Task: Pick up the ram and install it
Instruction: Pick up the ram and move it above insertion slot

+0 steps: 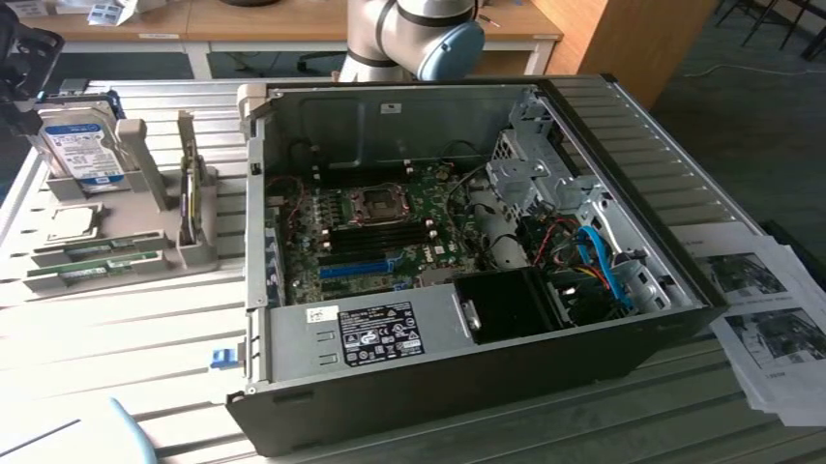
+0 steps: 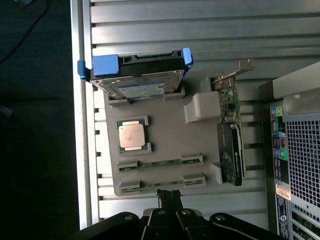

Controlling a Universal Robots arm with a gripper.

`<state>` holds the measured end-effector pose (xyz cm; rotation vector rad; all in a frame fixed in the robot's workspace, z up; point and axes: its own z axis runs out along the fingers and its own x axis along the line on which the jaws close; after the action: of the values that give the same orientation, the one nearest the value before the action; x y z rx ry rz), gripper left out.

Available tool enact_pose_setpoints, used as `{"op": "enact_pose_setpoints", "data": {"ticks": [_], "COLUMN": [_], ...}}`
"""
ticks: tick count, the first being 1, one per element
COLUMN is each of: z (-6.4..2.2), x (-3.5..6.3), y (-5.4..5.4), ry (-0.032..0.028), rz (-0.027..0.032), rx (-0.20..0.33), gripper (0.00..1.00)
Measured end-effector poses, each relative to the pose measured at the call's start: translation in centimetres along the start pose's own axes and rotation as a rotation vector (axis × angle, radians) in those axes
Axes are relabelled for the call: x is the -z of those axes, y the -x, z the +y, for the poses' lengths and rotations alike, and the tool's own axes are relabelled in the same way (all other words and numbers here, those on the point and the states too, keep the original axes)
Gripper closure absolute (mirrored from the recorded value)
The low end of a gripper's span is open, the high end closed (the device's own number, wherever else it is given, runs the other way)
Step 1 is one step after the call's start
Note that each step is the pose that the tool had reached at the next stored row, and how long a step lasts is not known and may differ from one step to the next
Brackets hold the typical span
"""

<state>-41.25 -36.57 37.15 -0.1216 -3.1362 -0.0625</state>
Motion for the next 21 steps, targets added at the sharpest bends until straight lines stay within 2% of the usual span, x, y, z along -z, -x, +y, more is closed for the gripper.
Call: {"op": "enact_pose_setpoints", "data": {"ticks": [12,21], "z": [0.0,0.0], "x": [0.0,-0.02], "y": [0.0,0.0], "ry": [0.0002,0.0006], "rz": [-0.0001,-0.0042], "rx": [-0.005,-0.106], "gripper": [0.91,0.91]}}
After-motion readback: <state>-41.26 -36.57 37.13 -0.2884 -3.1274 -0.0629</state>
